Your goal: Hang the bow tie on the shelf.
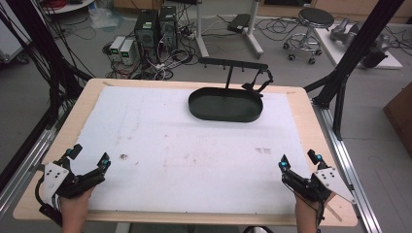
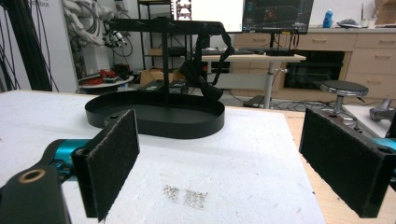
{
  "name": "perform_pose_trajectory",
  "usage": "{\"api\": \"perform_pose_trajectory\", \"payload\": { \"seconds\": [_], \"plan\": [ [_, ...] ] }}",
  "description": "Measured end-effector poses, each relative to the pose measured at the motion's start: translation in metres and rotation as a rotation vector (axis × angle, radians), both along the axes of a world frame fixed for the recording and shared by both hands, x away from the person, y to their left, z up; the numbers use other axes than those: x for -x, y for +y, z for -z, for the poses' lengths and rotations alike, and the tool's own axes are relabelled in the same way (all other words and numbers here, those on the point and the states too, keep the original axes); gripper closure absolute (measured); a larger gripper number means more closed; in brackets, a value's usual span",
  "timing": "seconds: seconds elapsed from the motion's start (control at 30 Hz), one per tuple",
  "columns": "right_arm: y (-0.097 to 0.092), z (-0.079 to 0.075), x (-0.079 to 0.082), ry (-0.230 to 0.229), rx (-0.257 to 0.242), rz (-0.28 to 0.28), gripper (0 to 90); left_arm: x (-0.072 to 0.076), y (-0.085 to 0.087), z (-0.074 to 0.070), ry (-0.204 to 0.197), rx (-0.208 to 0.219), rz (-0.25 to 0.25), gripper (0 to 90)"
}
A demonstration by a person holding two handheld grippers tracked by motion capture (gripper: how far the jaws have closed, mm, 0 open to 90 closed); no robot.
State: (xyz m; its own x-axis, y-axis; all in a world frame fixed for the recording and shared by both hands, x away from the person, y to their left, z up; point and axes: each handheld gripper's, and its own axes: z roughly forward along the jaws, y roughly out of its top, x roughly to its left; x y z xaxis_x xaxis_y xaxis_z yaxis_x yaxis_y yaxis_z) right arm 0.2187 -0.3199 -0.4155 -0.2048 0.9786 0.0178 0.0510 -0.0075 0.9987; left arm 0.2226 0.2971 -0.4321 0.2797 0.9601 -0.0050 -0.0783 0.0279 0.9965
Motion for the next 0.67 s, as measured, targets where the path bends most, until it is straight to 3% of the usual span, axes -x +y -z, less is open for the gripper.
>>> {"api": "perform_pose_trajectory", "payload": {
  "seconds": [0.67],
  "plan": [
    [0.0076,0.0032,-0.0024,0.017,0.013,-0.026,11.3,-0.0008,0.0003,-0.0015,0.015,-0.003,0.000,9.5]
  ]
}}
